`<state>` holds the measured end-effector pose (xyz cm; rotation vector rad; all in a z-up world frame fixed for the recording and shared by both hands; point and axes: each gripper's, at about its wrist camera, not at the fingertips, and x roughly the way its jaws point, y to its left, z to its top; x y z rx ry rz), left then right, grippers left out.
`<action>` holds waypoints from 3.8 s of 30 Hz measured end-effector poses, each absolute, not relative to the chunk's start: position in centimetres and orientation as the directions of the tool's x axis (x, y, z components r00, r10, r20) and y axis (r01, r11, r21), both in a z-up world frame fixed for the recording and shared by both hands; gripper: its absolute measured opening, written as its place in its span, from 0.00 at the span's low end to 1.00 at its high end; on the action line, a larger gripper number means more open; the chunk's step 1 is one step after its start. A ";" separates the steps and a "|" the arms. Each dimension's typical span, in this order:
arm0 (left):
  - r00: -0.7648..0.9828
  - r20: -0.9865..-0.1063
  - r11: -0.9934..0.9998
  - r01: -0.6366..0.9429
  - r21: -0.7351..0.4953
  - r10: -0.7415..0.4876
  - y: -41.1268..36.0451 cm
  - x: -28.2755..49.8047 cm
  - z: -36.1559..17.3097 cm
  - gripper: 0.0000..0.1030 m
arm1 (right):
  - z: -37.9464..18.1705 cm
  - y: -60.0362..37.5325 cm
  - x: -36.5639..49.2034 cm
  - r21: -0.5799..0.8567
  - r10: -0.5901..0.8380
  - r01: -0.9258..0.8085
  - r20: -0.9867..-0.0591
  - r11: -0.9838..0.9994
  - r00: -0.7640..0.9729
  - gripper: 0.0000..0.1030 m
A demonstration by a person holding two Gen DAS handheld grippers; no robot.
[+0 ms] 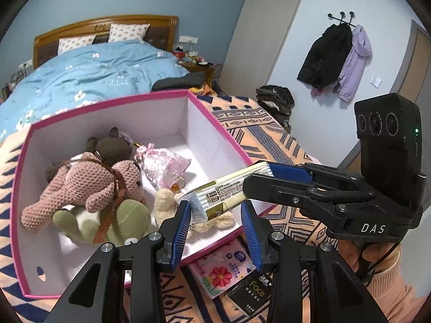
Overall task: Organize objects
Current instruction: 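Carry the yellow tissue pack into the pink box and open the right gripper, then move the right gripper back toward the pink floral tissue pack, then close the right gripper on the pink floral tissue pack, then lift the pink floral tissue pack and carry it over the pink box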
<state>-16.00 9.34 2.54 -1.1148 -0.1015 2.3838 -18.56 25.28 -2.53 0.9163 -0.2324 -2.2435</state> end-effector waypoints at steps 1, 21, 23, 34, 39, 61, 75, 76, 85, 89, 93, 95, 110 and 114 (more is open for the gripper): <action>-0.533 -0.703 -0.871 -0.408 -0.274 0.471 9.4 -16.1 2.3 0.38 | -2.7 25.3 -18.7 0.401 -0.660 0.531 -0.552 -0.746 -0.510 0.43; -0.485 -0.776 -0.909 -0.306 -0.282 0.404 9.2 -20.1 -1.2 0.38 | -4.2 24.2 -20.6 0.347 -0.591 0.489 -0.592 -0.800 -0.548 0.43; -0.500 -0.777 -0.918 -0.296 -0.263 0.384 9.3 -20.1 -1.1 0.38 | -4.1 24.3 -20.5 0.349 -0.591 0.487 -0.590 -0.801 -0.550 0.43; -0.575 -0.740 -0.932 -0.295 -0.211 0.349 8.7 -18.5 -0.5 0.44 | -3.8 25.2 -18.7 0.356 -0.610 0.503 -0.567 -0.788 -0.553 0.49; -0.630 -0.685 -0.922 -0.347 -0.174 0.366 8.3 -15.3 0.9 0.50 | -3.6 25.4 -17.2 0.351 -0.628 0.531 -0.555 -0.771 -0.545 0.50; -0.506 -0.752 -0.889 -0.395 -0.232 0.422 8.8 -9.7 -5.2 0.57 | -10.6 25.6 -13.0 0.391 -0.624 0.516 -0.655 -0.762 -0.425 0.57; -0.409 -0.784 -0.874 -0.349 -0.340 0.468 10.2 -11.9 -7.9 0.44 | -12.9 25.1 -14.8 0.450 -0.634 0.465 -0.663 -0.763 -0.398 0.53; -0.409 -0.781 -0.871 -0.351 -0.344 0.473 10.2 -12.0 -7.8 0.42 | -12.9 25.1 -14.9 0.454 -0.636 0.464 -0.662 -0.761 -0.396 0.48; -0.412 -0.769 -0.862 -0.369 -0.349 0.488 10.9 -11.5 -7.5 0.36 | -13.5 25.2 -15.1 0.480 -0.649 0.451 -0.657 -0.752 -0.383 0.46; -0.430 -0.760 -0.861 -0.384 -0.334 0.487 11.1 -10.6 -6.7 0.36 | -13.3 25.2 -14.8 0.476 -0.649 0.456 -0.657 -0.752 -0.384 0.46; -0.444 -0.751 -0.858 -0.399 -0.323 0.489 10.9 -9.9 -6.0 0.36 | -12.9 25.2 -14.1 0.473 -0.652 0.463 -0.647 -0.750 -0.395 0.46; -0.450 -0.749 -0.858 -0.407 -0.313 0.486 11.1 -9.6 -5.7 0.36 | -12.5 25.2 -13.6 0.466 -0.650 0.468 -0.644 -0.751 -0.403 0.46; -0.496 -0.710 -0.846 -0.454 -0.278 0.500 11.7 -7.4 -3.3 0.36 | -10.2 25.9 -11.3 0.444 -0.655 0.491 -0.606 -0.750 -0.452 0.46; -0.501 -0.702 -0.843 -0.461 -0.277 0.505 11.8 -7.1 -3.0 0.36 | -9.6 25.9 -10.8 0.424 -0.646 0.498 -0.602 -0.756 -0.468 0.46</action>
